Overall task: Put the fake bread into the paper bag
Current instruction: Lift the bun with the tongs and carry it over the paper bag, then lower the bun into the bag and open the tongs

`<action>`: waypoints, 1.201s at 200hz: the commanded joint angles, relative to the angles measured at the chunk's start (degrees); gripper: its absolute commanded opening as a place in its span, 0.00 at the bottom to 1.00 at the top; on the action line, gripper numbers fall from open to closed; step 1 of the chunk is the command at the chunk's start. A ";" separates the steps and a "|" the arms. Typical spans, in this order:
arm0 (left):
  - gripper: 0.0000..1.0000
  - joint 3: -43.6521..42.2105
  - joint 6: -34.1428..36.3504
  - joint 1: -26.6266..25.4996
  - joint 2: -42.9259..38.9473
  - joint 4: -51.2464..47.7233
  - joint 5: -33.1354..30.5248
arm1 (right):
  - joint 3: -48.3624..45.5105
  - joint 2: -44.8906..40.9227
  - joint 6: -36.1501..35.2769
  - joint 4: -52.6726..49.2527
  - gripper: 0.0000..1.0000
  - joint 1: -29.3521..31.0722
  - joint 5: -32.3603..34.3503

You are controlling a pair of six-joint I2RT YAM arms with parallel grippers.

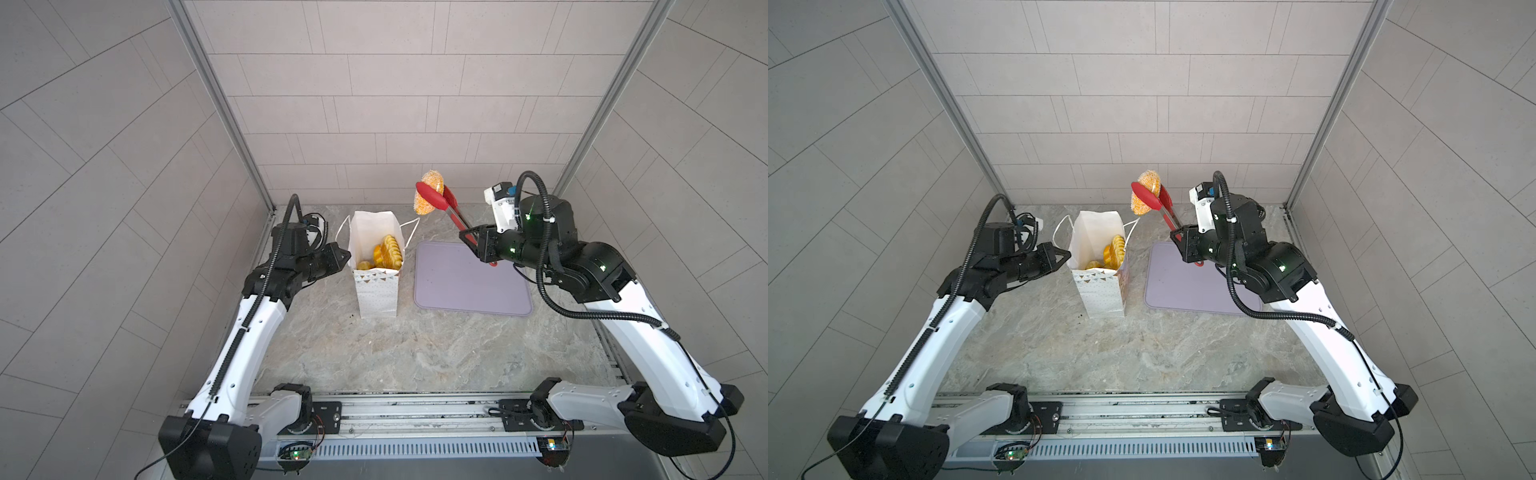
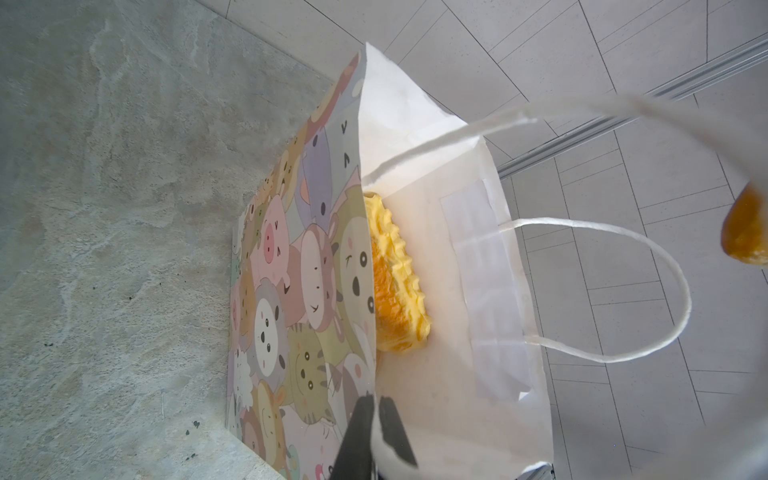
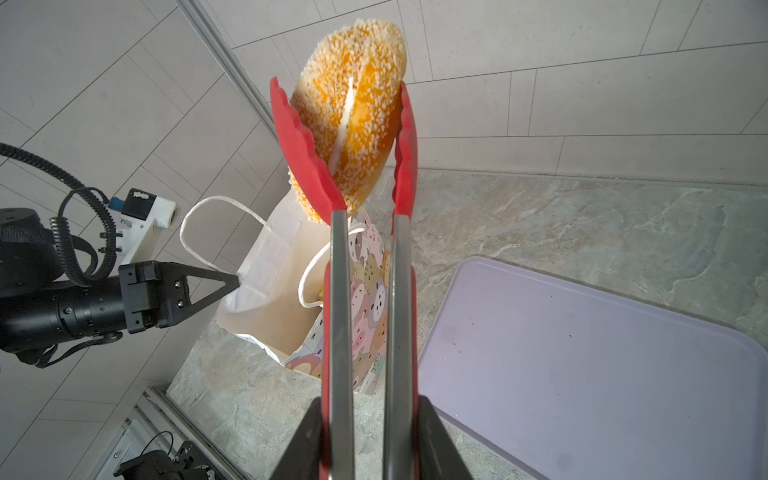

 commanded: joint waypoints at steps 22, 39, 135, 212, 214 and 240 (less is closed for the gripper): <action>0.08 0.65 -0.42 0.22 -0.97 -0.53 0.05 | 4.30 1.48 -2.95 -0.76 0.32 4.67 4.83; 0.08 0.60 -0.59 0.26 -0.91 -0.44 0.14 | 5.27 2.32 -3.59 -1.36 0.32 6.41 5.72; 0.08 0.65 -0.85 0.21 -1.30 -0.53 0.00 | 9.79 8.00 -6.33 -4.37 0.31 14.35 10.02; 0.08 0.61 -0.86 0.22 -1.39 -0.62 0.04 | 12.43 12.59 -7.79 -7.18 0.31 17.48 12.68; 0.09 0.62 -0.86 0.23 -1.39 -0.55 0.00 | 12.49 12.67 -7.80 -7.25 0.31 17.55 12.77; 0.08 0.48 -0.85 0.26 -1.39 -0.61 0.05 | 13.24 14.07 -8.39 -8.46 0.31 18.51 14.25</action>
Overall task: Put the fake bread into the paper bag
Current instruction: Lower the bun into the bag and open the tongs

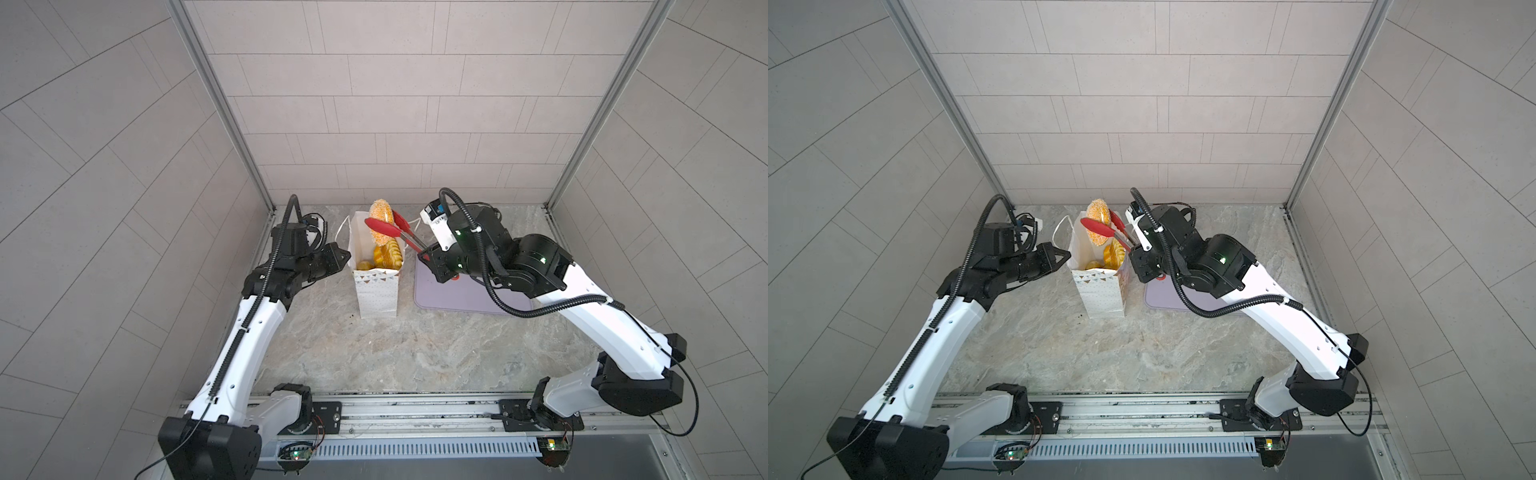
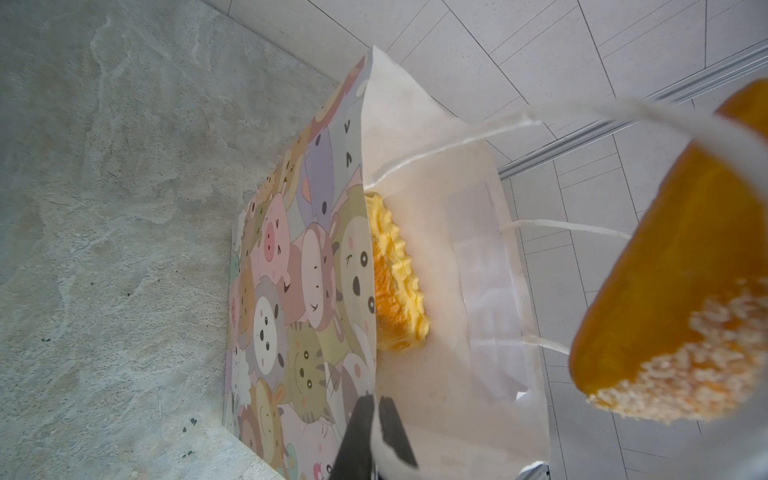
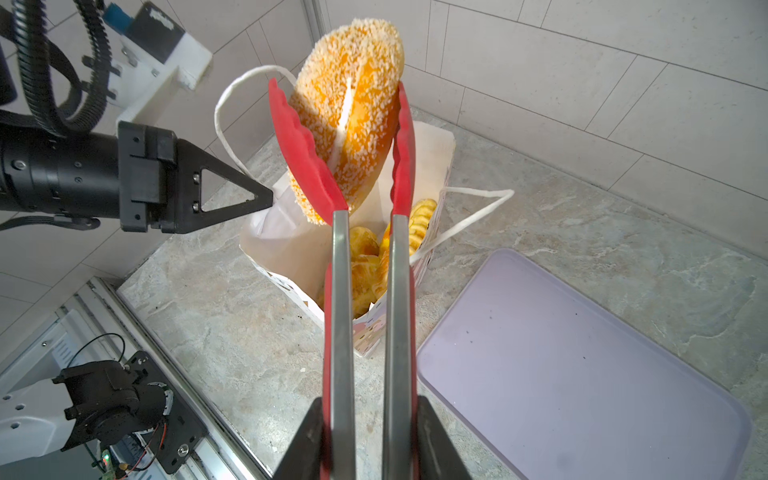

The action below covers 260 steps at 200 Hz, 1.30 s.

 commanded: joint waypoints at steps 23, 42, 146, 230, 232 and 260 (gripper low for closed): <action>0.08 0.52 -0.10 0.25 -1.24 -0.51 0.14 | 2.90 1.89 -1.66 -1.21 0.31 1.87 4.11; 0.09 0.49 -0.09 0.24 -1.32 -0.53 0.11 | 3.64 3.23 -2.15 -2.17 0.31 2.69 4.88; 0.08 0.39 0.14 0.25 -1.58 -0.55 0.22 | 5.33 8.36 -3.47 -5.38 0.32 4.44 8.95; 0.08 0.32 0.44 0.26 -1.69 -0.95 0.20 | 5.53 9.82 -3.62 -5.45 0.38 4.64 8.71; 0.08 0.35 0.39 0.26 -1.68 -0.99 0.23 | 5.60 9.77 -3.62 -5.45 0.38 4.60 8.71; 0.08 0.40 0.32 0.25 -1.59 -0.84 0.30 | 5.86 9.73 -3.61 -5.46 0.42 4.62 8.63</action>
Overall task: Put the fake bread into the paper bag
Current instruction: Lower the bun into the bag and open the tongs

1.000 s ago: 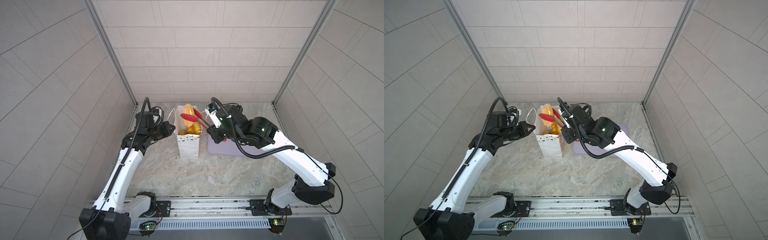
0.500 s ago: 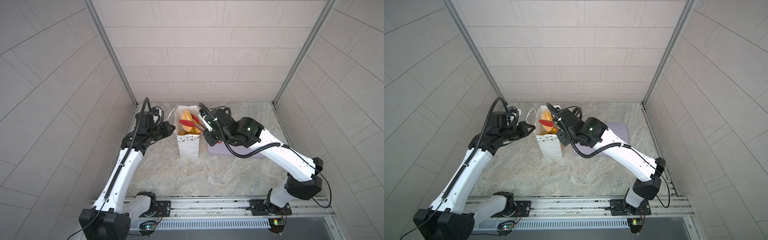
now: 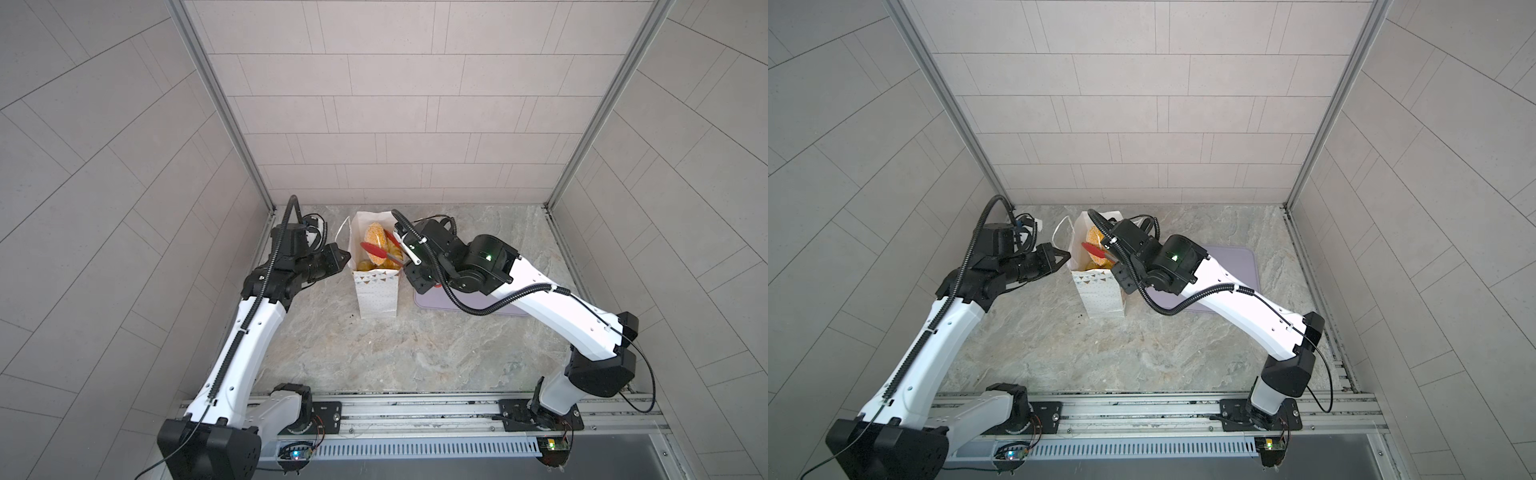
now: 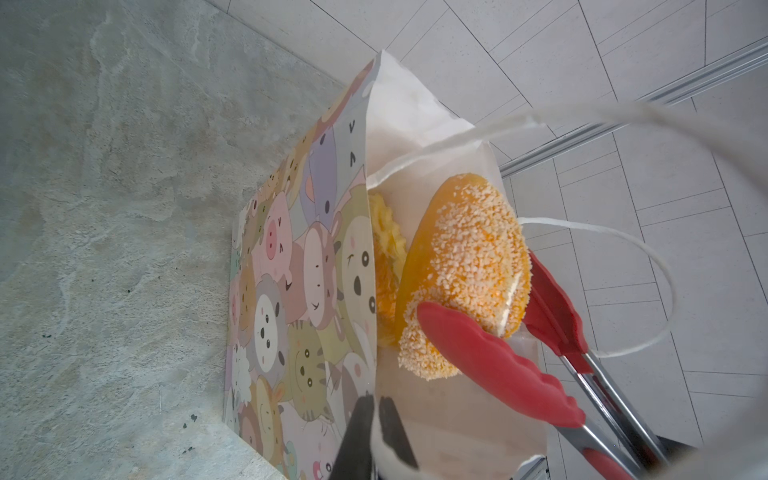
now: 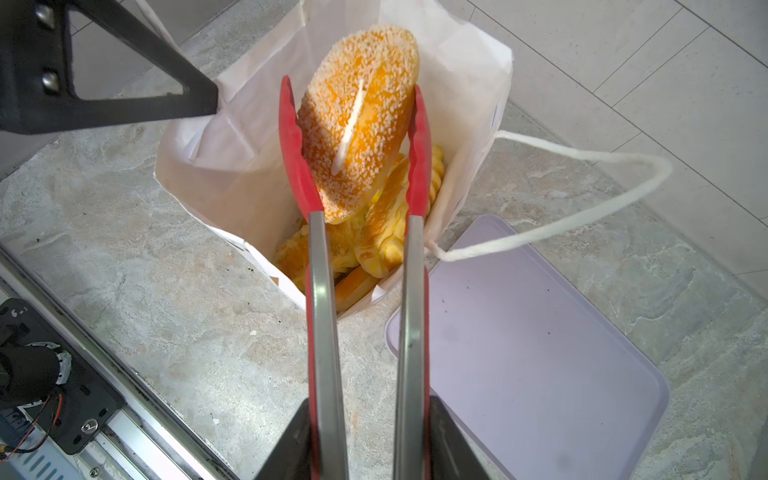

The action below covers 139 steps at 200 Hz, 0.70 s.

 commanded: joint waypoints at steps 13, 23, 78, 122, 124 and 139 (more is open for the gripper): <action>0.08 0.41 0.31 0.19 -1.15 -0.18 0.33 | 2.17 -0.40 -0.32 0.75 0.44 0.31 1.50; 0.08 0.57 0.30 0.26 -1.15 -0.15 0.29 | 2.29 -0.40 -0.32 0.76 0.45 0.32 1.36; 0.08 0.60 0.29 0.20 -1.07 -0.20 0.30 | 3.06 -0.49 -0.31 0.58 0.49 0.33 1.19; 0.09 0.85 0.25 0.25 -1.10 -0.27 0.29 | 3.26 -0.48 -0.32 0.75 0.52 0.33 1.01; 0.08 0.83 0.29 0.24 -1.07 -0.25 0.34 | 3.32 -0.48 -0.32 0.75 0.52 0.30 1.01; 0.08 0.94 0.30 0.25 -1.10 -0.33 0.33 | 3.47 -0.57 -0.32 0.75 0.52 0.30 1.05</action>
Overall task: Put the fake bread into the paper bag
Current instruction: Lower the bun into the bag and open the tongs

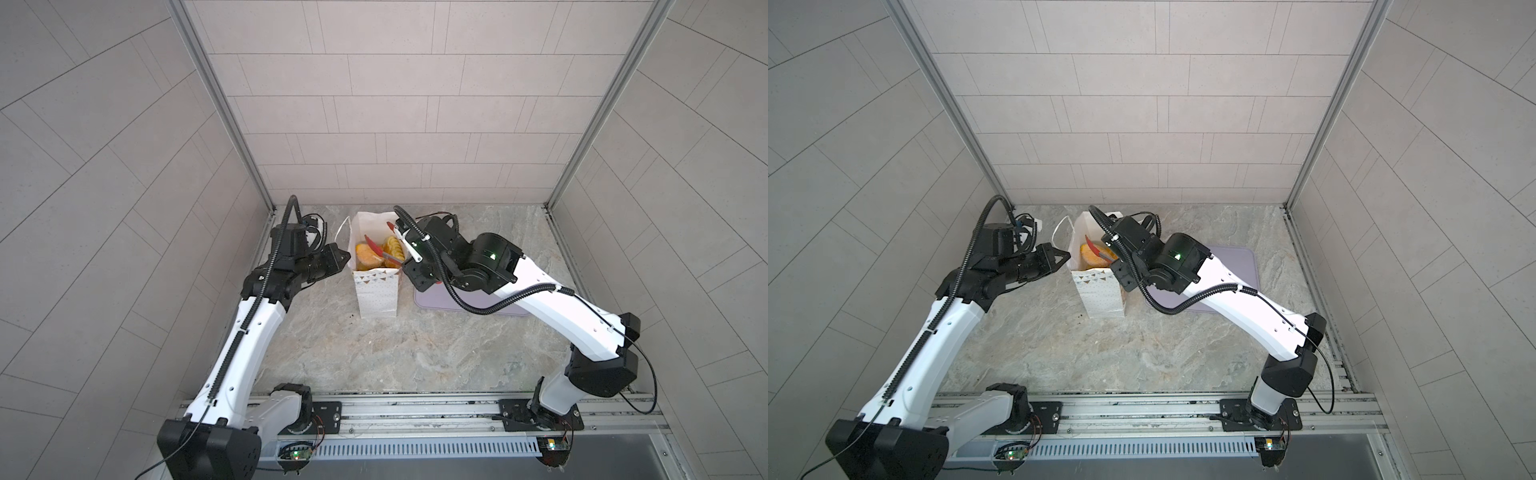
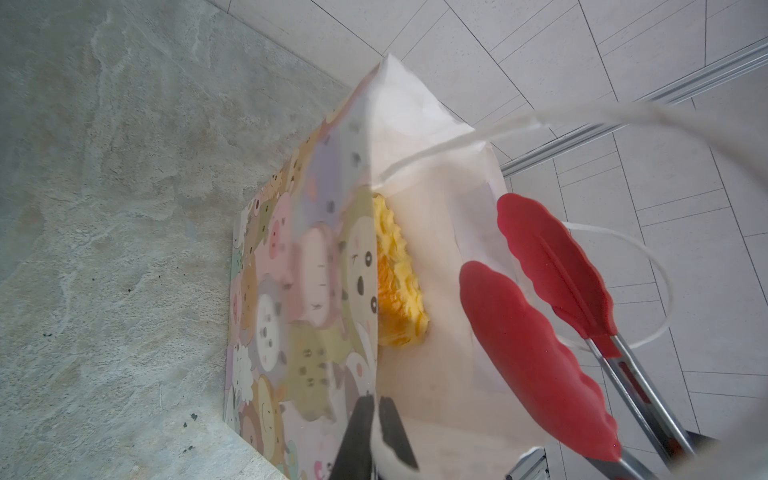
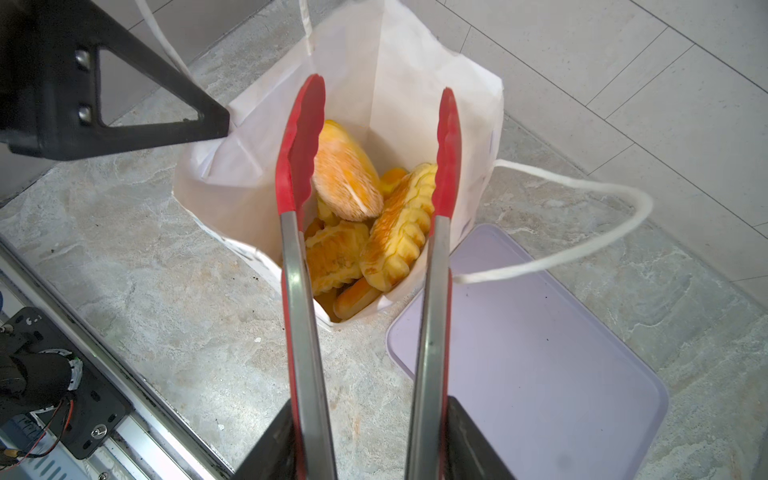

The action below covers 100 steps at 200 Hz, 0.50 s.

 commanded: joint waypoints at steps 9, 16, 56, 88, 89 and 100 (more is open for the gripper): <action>0.08 0.96 0.33 0.19 -1.00 -0.22 0.31 | 1.68 -0.65 -0.27 0.95 0.52 0.30 1.03; 0.08 1.00 0.38 0.26 -0.95 -0.21 0.33 | 1.69 -0.81 -0.34 1.04 0.52 0.29 1.11; 0.26 1.66 0.59 0.25 -1.02 -0.50 0.40 | 1.66 -2.04 -0.32 1.74 0.49 0.31 1.21; 0.64 3.23 1.51 0.25 -1.34 -1.55 0.23 | 1.75 -3.28 -0.51 2.14 0.48 0.29 2.06; 0.65 3.27 1.52 0.26 -1.32 -1.58 0.19 | 1.75 -3.33 -0.49 2.16 0.48 0.29 2.12; 0.75 4.09 1.87 0.20 -1.54 -2.15 -0.08 | 1.80 -3.85 -0.72 2.24 0.47 0.30 2.74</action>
